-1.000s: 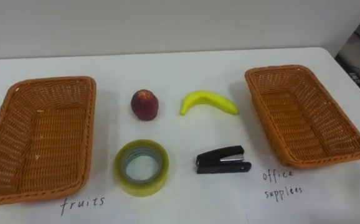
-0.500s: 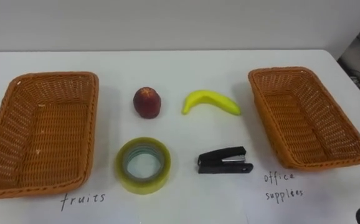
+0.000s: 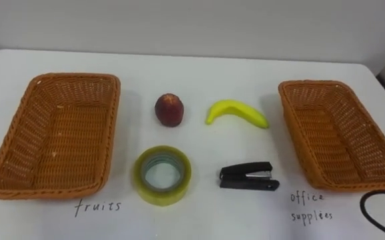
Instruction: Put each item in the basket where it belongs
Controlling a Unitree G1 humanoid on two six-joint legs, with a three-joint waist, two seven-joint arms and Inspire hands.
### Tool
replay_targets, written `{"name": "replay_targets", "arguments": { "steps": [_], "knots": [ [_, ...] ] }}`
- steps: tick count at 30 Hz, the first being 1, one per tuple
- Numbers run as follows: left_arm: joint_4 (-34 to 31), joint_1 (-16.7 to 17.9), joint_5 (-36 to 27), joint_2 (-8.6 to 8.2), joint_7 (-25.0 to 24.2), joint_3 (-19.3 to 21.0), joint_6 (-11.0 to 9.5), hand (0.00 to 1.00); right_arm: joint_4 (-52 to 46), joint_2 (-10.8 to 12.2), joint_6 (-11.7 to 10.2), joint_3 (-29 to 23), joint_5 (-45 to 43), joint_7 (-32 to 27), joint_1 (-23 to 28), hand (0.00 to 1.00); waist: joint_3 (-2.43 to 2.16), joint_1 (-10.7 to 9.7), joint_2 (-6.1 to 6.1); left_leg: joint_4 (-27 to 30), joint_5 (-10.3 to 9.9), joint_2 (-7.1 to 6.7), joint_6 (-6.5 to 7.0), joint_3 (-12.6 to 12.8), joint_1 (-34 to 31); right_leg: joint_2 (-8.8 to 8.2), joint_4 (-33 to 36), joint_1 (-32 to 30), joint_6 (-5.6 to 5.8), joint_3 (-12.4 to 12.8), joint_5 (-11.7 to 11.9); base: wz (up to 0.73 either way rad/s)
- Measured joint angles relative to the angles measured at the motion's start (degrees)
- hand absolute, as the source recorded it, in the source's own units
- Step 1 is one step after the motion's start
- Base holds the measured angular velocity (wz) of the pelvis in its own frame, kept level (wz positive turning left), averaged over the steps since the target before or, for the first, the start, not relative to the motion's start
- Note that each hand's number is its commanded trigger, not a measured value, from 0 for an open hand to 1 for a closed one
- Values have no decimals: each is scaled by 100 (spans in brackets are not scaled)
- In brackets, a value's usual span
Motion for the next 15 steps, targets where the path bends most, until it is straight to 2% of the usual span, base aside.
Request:
{"name": "replay_targets", "arguments": {
  "steps": [9, 15],
  "knots": [
    [62, 23, 121, -4, -66, 0, 37, 0, 20, -2, 1, 15, -202, 728, -16, 0, -38, 124, -133, 6, 7, -5, -10, -20, 48, 1, -74, 103, -1, -32, 1, 2],
    [15, 14, 256, -5, -243, -10, 78, 0, 44, -4, 32, 288, -370, 1309, -15, 0, -27, 119, -129, 22, 7, -10, -10, -76, 37, -1, -73, 110, -7, -34, 5, 1]
  ]
}}
